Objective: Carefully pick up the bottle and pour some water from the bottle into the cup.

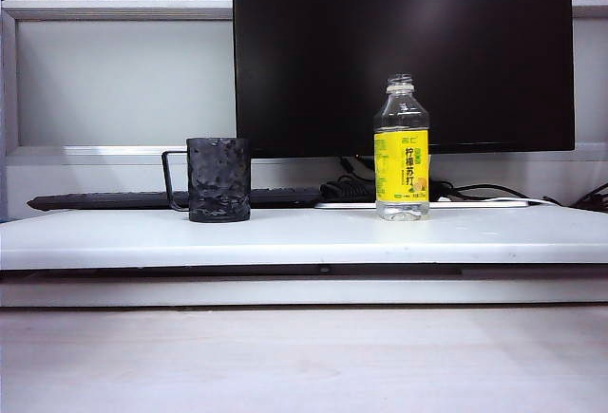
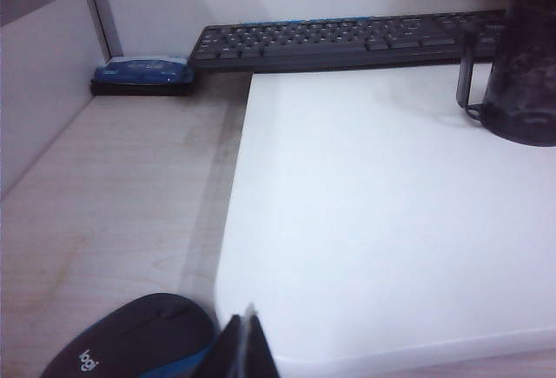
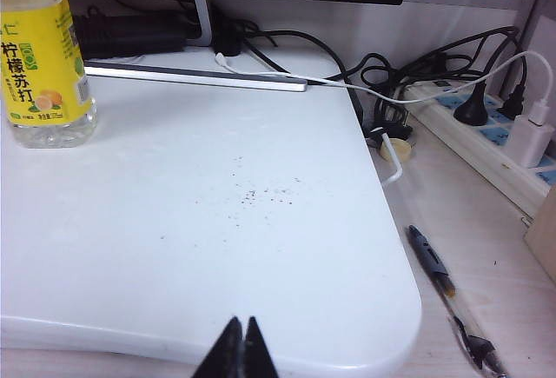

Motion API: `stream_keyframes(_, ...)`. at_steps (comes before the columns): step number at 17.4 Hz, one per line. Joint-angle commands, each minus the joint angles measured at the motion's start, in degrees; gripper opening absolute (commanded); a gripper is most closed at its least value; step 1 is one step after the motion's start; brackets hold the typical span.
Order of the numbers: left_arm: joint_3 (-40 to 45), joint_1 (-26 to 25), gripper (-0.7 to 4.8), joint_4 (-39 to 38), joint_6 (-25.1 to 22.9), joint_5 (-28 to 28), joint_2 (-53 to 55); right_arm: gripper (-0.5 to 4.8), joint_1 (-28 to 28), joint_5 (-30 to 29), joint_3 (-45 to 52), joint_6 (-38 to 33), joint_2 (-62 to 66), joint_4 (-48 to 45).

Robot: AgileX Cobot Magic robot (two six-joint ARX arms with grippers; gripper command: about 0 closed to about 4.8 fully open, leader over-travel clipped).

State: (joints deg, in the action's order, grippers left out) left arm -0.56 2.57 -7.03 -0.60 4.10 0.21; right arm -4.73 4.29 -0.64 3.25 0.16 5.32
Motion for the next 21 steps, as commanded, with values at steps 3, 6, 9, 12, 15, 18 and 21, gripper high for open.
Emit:
stream_keyframes(3, 0.0, -0.1, -0.06, 0.7, -0.3, 0.2, 0.0, 0.08, 0.0, 0.1, 0.2, -0.2, 0.0, -0.8)
stream_keyframes(6, 0.0, -0.1, -0.05, 0.7, -0.3, 0.2, 0.0, 0.09, 0.0, 0.1, 0.2, -0.2, 0.0, -0.9)
stream_keyframes(9, 0.0, -0.1, 0.63, 1.6, 0.2, -0.5, 0.0, 0.47, 0.0, -0.3, -0.6, -0.4, 0.0, -2.9)
stream_keyframes(12, -0.3, -0.1, 2.64, 7.5, 5.3, -2.0, 0.0, 3.23, 0.0, -1.4, -4.7, -3.5, 0.0, -4.2)
stream_keyframes(15, -3.2, -0.1, 3.83, 14.2, 10.3, -5.8, 0.0, 3.66, 0.0, -3.6, -12.7, -3.4, 0.0, -4.2)
stream_keyframes(18, -8.9, -0.1, 4.79, 14.3, 10.3, -12.3, 0.0, 3.92, 0.0, -4.3, -21.6, -1.3, 0.7, -3.8)
stream_keyframes(21, -16.9, -0.1, 4.79, 14.4, 10.0, -12.9, 0.9, 3.91, 0.0, -4.4, -31.6, -1.3, 5.9, -4.2)
